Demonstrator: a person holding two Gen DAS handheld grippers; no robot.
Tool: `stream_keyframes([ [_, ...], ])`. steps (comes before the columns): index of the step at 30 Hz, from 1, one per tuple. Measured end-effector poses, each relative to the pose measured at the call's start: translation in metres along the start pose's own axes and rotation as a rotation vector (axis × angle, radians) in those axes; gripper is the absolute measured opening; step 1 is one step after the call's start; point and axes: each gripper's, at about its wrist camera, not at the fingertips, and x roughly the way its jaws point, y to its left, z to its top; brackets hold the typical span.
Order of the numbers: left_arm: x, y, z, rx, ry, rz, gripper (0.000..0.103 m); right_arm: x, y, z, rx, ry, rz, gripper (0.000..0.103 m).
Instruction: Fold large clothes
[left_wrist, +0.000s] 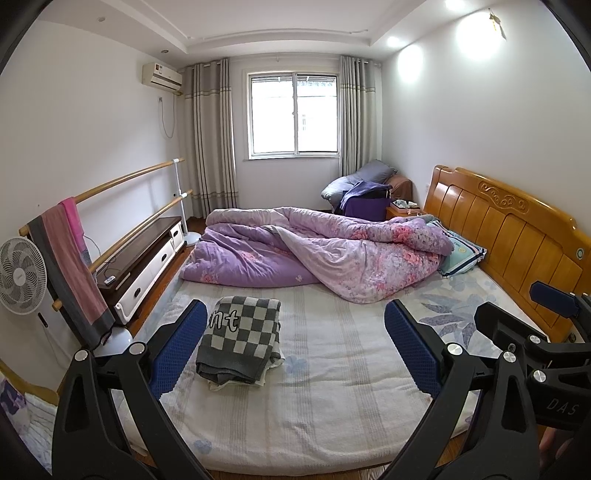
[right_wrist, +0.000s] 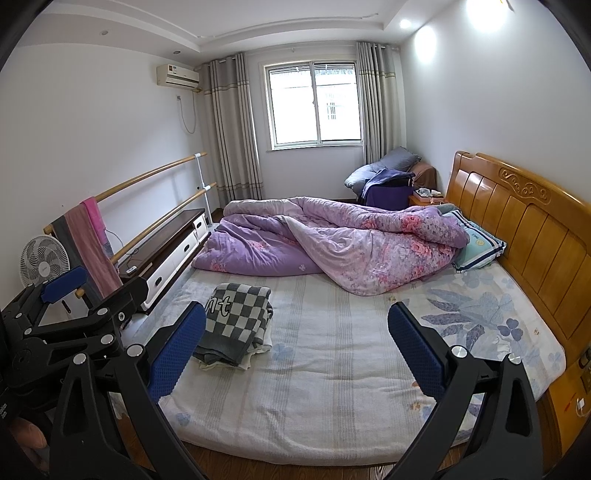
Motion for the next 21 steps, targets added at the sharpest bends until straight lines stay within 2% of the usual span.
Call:
stream_keyframes([
  [21, -0.0017, -0.0019, -0.0037, 0.000, 0.003, 0.003, 0.097, 0.0009, -0.0022, -0.0025, 0.004, 0.004, 0.003, 0.095],
])
